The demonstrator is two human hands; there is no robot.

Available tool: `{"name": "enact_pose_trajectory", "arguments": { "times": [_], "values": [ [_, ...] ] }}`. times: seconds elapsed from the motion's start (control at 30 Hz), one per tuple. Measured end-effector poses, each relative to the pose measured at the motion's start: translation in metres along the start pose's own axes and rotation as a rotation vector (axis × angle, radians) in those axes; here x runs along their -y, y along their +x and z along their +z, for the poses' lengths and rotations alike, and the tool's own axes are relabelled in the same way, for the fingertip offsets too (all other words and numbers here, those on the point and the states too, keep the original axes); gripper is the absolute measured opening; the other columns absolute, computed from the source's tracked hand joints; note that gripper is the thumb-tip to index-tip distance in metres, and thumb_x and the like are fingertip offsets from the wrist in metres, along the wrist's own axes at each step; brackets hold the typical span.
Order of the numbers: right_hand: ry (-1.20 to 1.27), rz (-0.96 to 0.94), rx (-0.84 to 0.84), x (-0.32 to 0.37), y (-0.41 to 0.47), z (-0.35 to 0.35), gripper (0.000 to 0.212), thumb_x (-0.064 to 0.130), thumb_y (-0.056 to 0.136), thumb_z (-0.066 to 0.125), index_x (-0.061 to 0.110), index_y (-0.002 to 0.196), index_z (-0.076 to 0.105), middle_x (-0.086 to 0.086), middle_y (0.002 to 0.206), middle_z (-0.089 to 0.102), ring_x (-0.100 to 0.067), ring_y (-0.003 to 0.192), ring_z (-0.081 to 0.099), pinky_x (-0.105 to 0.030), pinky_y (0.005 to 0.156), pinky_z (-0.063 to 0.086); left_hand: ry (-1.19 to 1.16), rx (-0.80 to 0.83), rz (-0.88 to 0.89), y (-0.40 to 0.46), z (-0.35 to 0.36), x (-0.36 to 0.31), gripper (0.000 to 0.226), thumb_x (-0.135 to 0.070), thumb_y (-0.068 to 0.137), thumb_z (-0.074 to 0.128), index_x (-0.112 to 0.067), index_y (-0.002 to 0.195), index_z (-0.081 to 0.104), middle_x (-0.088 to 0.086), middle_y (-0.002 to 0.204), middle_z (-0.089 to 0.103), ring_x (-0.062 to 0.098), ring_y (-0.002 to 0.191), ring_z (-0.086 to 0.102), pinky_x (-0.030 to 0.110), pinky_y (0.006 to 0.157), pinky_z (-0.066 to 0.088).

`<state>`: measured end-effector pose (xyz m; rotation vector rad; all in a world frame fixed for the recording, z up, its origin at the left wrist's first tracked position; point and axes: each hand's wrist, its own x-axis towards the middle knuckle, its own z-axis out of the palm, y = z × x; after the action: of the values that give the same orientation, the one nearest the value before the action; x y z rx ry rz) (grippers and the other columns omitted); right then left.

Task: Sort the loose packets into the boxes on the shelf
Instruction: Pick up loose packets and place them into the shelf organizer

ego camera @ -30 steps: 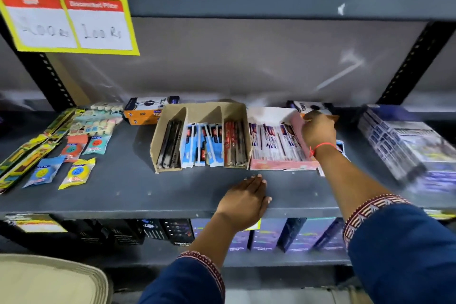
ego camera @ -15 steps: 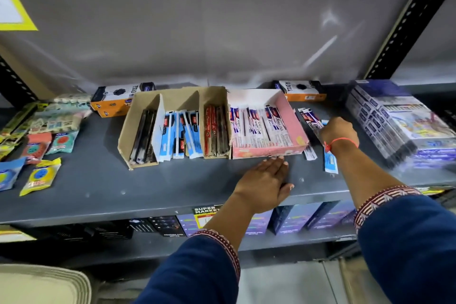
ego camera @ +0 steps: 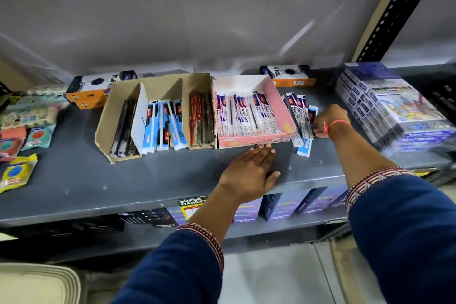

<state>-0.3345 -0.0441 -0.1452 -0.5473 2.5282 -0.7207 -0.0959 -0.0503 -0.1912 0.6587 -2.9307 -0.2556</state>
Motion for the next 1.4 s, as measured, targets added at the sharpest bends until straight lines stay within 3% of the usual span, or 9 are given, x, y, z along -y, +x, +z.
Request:
{"name": "enact_pose_trajectory", "arguments": {
  "times": [0.07,0.27,0.43,0.53,0.63,0.73,1.0,1.1,1.4],
  "values": [
    [-0.032,-0.01,0.02,0.009,-0.012,-0.004,0.027,-0.006,0.078,0.061,-0.01,0.105,0.062,-0.025,0.11,0.067,-0.035,0.083,0.068,-0.042,0.073,0.061,-0.008,-0.002,0.001,0.0,0.001,0.001,0.056,-0.04,0.1,0.029,-0.007,0.145,0.021,0.011,0.154,0.02,0.021,0.141,0.016,0.027,0.112,0.004],
    [-0.132,-0.05,0.049,0.017,-0.015,0.001,0.041,0.006,0.076,0.07,-0.003,0.116,0.062,-0.02,0.114,0.063,-0.035,0.105,0.059,-0.046,0.099,0.049,-0.015,-0.007,0.007,0.0,0.004,0.001,0.075,-0.05,0.087,0.007,-0.005,0.143,0.028,0.013,0.151,0.027,0.024,0.139,0.023,0.029,0.112,0.007],
    [-0.12,-0.065,0.081,0.019,-0.015,0.007,0.016,-0.005,0.084,0.052,-0.01,0.094,0.063,-0.021,0.087,0.06,-0.032,0.089,0.059,-0.029,0.065,0.057,-0.016,-0.004,-0.008,0.001,0.004,0.0,0.069,-0.047,0.089,0.014,-0.006,0.143,0.027,0.012,0.151,0.027,0.023,0.139,0.022,0.028,0.112,0.007],
    [-0.135,-0.061,0.073,0.021,-0.018,0.007,0.017,-0.002,0.084,0.053,-0.006,0.097,0.065,-0.025,0.103,0.062,-0.03,0.088,0.057,-0.024,0.05,0.055,-0.019,-0.005,-0.011,0.001,0.006,0.001,0.069,-0.047,0.089,0.013,-0.006,0.143,0.028,0.013,0.151,0.027,0.023,0.139,0.022,0.029,0.112,0.007],
    [-0.189,-0.108,0.008,0.02,-0.016,0.007,0.033,0.0,0.087,0.051,-0.012,0.116,0.06,-0.029,0.115,0.063,-0.037,0.109,0.06,-0.034,0.086,0.053,-0.015,-0.014,-0.008,0.001,0.005,0.001,0.073,-0.049,0.088,0.008,-0.006,0.143,0.028,0.013,0.151,0.028,0.023,0.139,0.023,0.029,0.113,0.008],
    [-0.234,-0.126,-0.006,0.017,-0.011,0.002,0.033,-0.004,0.085,0.052,-0.014,0.115,0.06,-0.031,0.106,0.065,-0.036,0.099,0.06,-0.04,0.095,0.047,-0.007,0.002,-0.013,0.0,0.005,0.001,0.068,-0.046,0.09,0.014,-0.007,0.144,0.025,0.011,0.153,0.024,0.022,0.14,0.019,0.028,0.112,0.005],
    [-0.241,-0.105,0.031,0.006,-0.016,-0.003,0.027,-0.01,0.075,0.061,-0.012,0.101,0.066,-0.03,0.104,0.066,-0.037,0.094,0.066,-0.039,0.085,0.052,-0.005,-0.02,-0.006,-0.001,0.004,0.001,0.055,-0.038,0.1,0.03,-0.008,0.145,0.023,0.01,0.154,0.022,0.021,0.14,0.018,0.027,0.112,0.004],
    [-0.148,-0.044,0.106,0.006,-0.017,-0.006,0.006,-0.012,0.076,0.057,-0.009,0.076,0.062,-0.021,0.073,0.057,-0.029,0.061,0.056,-0.033,0.061,0.049,-0.004,-0.031,0.008,-0.001,0.004,0.001,0.055,-0.038,0.1,0.031,-0.007,0.145,0.022,0.011,0.154,0.022,0.021,0.14,0.018,0.027,0.113,0.004],
    [0.173,0.105,0.251,-0.008,-0.016,-0.017,0.041,-0.008,0.084,0.058,0.009,0.052,0.039,-0.006,0.046,0.034,-0.014,0.045,0.028,-0.013,0.039,0.028,-0.016,-0.035,0.009,0.001,0.004,0.002,0.055,-0.036,0.099,0.036,-0.005,0.143,0.026,0.014,0.152,0.025,0.024,0.139,0.021,0.03,0.113,0.008]
  ]
}}
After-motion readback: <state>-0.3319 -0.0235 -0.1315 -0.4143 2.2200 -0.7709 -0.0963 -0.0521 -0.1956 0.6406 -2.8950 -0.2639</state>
